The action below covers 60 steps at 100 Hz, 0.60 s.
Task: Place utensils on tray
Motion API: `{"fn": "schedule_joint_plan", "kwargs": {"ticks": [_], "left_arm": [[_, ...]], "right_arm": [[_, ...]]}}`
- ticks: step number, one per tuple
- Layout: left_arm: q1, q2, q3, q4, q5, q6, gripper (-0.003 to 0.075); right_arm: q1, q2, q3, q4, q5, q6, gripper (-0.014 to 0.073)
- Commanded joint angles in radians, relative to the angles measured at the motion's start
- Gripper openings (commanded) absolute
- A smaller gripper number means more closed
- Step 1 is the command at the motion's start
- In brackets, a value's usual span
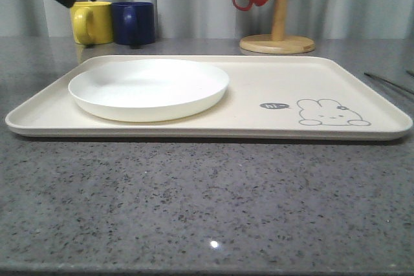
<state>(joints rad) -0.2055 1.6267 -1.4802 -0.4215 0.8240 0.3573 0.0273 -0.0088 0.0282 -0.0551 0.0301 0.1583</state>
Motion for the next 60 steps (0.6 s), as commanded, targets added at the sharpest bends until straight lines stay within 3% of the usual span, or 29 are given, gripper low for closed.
{"fn": "schedule_joint_plan", "kwargs": {"ticks": [1, 35, 60], "left_arm": [[-0.008, -0.121, 0.035, -0.015, -0.114, -0.009, 0.0299], [-0.008, -0.534, 0.49, 0.023, -0.523, -0.009, 0.0299], [-0.008, -0.819, 0.8, 0.062, -0.722, -0.009, 0.0299]], "right_arm": [[-0.005, -0.018, -0.019, 0.001, -0.092, -0.008, -0.0078], [-0.005, -0.018, -0.019, 0.001, -0.092, -0.008, -0.0078], [-0.005, -0.018, -0.019, 0.001, -0.092, -0.008, -0.0078]]}}
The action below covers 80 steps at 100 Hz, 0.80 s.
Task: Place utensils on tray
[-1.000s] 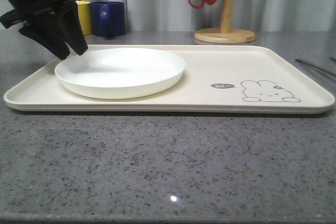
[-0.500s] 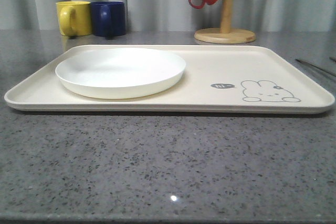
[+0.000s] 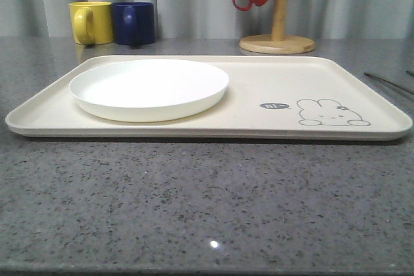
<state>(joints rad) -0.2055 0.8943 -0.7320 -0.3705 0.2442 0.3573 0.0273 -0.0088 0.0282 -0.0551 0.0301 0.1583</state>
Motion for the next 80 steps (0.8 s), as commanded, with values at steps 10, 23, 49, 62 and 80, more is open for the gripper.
{"fn": "schedule_joint_plan", "kwargs": {"ticks": [10, 23, 49, 62, 80], "left_arm": [[-0.008, -0.201, 0.165, 0.02, -0.189, -0.009, 0.0298], [-0.008, -0.322, 0.269, 0.02, -0.197, -0.009, 0.0298], [-0.008, -0.495, 0.343, 0.02, -0.208, -0.009, 0.0254], [-0.008, -0.51, 0.349, 0.02, -0.203, -0.009, 0.0112], [-0.008, -0.51, 0.349, 0.02, -0.194, -0.009, -0.0018]], "right_arm": [[-0.005, -0.018, -0.019, 0.001, -0.092, -0.008, -0.0078], [-0.005, -0.018, -0.019, 0.001, -0.092, -0.008, -0.0078], [-0.005, -0.018, -0.019, 0.001, -0.094, -0.008, -0.0078], [-0.005, -0.018, -0.019, 0.001, -0.134, -0.008, -0.0078], [-0.005, -0.018, -0.046, 0.018, -0.126, -0.006, -0.0078]]}}
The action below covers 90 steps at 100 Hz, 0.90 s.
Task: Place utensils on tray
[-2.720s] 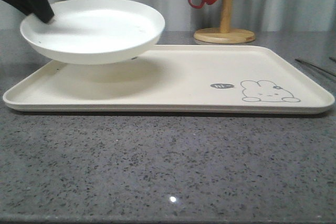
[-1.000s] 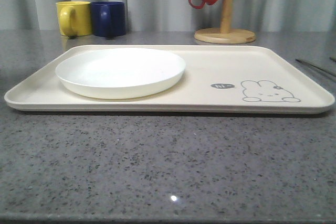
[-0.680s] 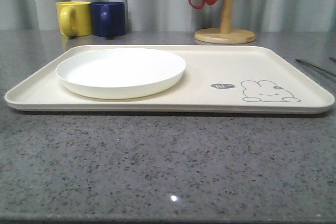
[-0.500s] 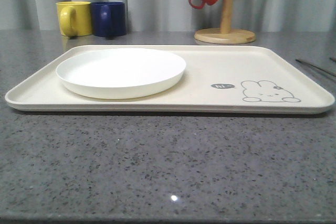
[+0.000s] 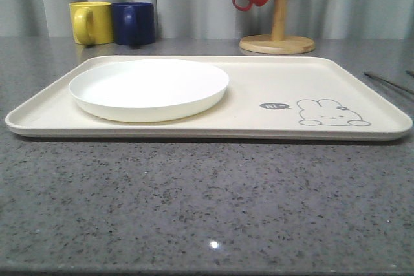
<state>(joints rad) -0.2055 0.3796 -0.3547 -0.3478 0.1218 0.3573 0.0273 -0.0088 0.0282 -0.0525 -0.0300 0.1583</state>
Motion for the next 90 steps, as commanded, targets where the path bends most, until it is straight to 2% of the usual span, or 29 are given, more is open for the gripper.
{"fn": "schedule_joint_plan", "kwargs": {"ticks": [1, 12, 22, 38, 45, 64, 90], "left_arm": [[-0.008, 0.004, -0.028, -0.003, -0.071, -0.009, -0.0018], [-0.008, 0.004, -0.028, -0.003, -0.071, -0.009, -0.0018], [-0.008, 0.004, -0.028, -0.003, -0.071, -0.009, -0.0018], [-0.008, 0.004, -0.028, -0.003, -0.071, -0.009, -0.0018], [-0.008, 0.004, -0.028, -0.003, -0.071, -0.009, -0.0018], [-0.008, 0.004, -0.028, -0.003, -0.071, -0.009, -0.0018], [-0.008, 0.004, -0.028, -0.003, -0.071, -0.009, -0.0018]], "right_arm": [[-0.005, -0.018, -0.054, 0.02, -0.054, -0.006, -0.0078], [-0.005, -0.006, -0.134, 0.072, 0.061, -0.006, -0.0078], [-0.005, 0.045, -0.266, 0.112, 0.228, -0.006, -0.0078], [-0.005, 0.241, -0.503, 0.115, 0.535, -0.006, -0.0078], [-0.005, 0.349, -0.603, 0.114, 0.621, -0.006, -0.0078], [-0.005, 0.596, -0.804, 0.115, 0.679, -0.006, -0.0078], [-0.005, 0.804, -0.851, 0.114, 0.721, -0.006, -0.0055]]}}
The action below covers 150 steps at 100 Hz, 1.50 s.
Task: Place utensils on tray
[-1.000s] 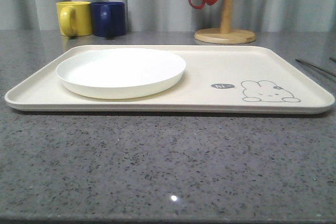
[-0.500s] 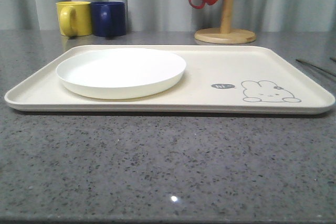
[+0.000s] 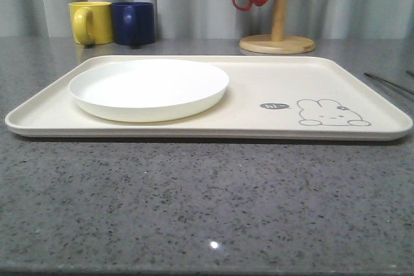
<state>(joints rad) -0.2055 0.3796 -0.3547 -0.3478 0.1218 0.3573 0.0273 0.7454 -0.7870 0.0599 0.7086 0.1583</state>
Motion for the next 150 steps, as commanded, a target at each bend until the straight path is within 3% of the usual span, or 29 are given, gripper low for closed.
{"fn": "schedule_joint_plan", "kwargs": {"ticks": [1, 25, 39, 103, 150], "left_arm": [[-0.008, 0.004, -0.028, -0.003, -0.071, -0.009, -0.0018], [-0.008, 0.004, -0.028, -0.003, -0.071, -0.009, -0.0018], [-0.008, 0.004, -0.028, -0.003, -0.071, -0.009, -0.0018], [-0.008, 0.004, -0.028, -0.003, -0.071, -0.009, -0.0018], [-0.008, 0.004, -0.028, -0.003, -0.071, -0.009, -0.0018]], "right_arm": [[-0.005, 0.057, -0.036, 0.001, -0.013, -0.006, -0.0051], [-0.005, 0.15, -0.036, 0.001, 0.066, -0.006, 0.023], [-0.005, 0.169, -0.043, 0.002, 0.031, -0.008, 0.0325], [0.002, 0.632, -0.376, 0.005, 0.09, -0.175, 0.0332], [0.036, 0.78, -0.42, -0.02, 0.09, -0.179, 0.0332]]}}
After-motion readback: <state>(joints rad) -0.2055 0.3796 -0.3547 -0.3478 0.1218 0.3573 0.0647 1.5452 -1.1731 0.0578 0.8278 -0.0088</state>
